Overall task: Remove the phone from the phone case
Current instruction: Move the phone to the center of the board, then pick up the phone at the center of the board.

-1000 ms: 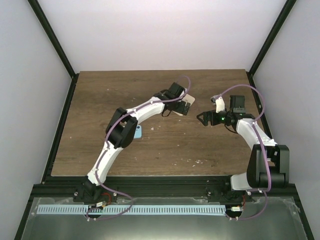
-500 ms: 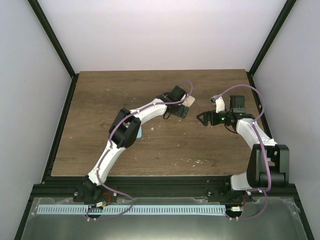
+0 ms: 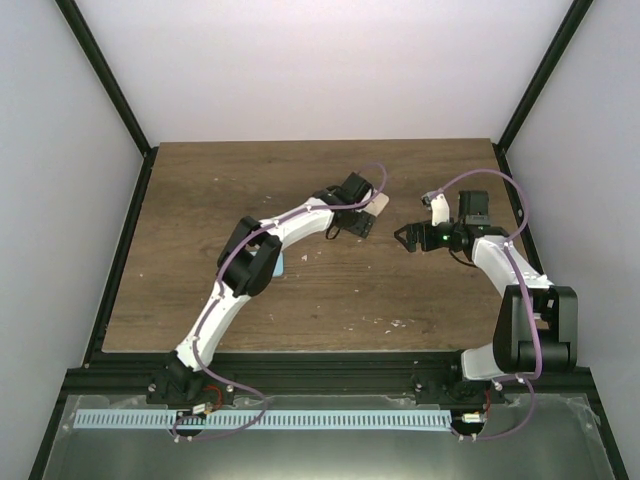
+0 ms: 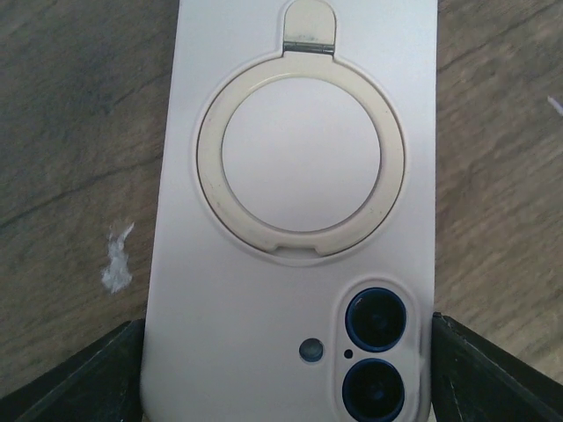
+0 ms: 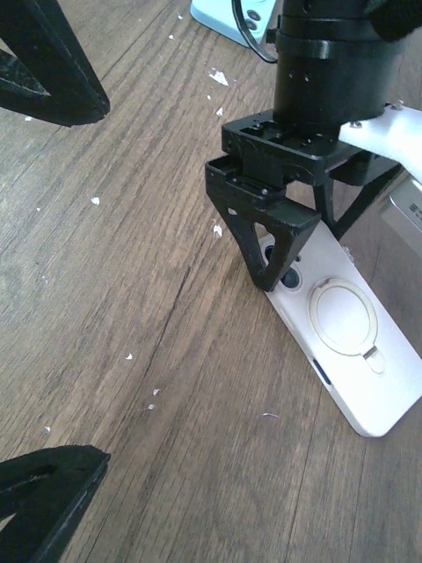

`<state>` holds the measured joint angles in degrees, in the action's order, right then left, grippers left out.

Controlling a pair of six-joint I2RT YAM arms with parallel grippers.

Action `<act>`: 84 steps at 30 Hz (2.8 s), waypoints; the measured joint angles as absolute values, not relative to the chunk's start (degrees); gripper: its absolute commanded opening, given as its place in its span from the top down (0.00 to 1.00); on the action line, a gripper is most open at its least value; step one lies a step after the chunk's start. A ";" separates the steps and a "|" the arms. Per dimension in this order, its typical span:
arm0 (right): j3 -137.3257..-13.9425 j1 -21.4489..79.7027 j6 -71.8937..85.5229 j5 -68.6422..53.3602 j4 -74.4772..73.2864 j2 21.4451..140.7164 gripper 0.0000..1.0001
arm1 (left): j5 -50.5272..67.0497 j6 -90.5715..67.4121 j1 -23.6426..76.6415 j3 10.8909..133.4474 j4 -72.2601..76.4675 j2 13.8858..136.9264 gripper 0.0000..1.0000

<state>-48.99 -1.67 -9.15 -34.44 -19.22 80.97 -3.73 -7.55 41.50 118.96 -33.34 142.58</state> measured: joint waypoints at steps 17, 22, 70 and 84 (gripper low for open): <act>-48.99 -1.67 -11.73 -38.26 -19.62 81.06 0.00 | -0.97 -11.35 51.68 51.20 -23.73 94.30 0.25; -49.08 -1.32 -23.75 -44.82 -23.75 79.22 0.00 | -2.15 -11.49 54.98 48.34 -23.42 91.57 0.06; -78.74 44.56 -79.99 -9.26 -51.66 113.32 0.06 | -15.03 -22.00 37.21 41.28 -36.10 46.39 0.02; -78.28 46.54 -78.30 -3.75 -50.87 113.40 0.26 | -14.81 -21.82 37.19 41.28 -36.03 46.37 0.07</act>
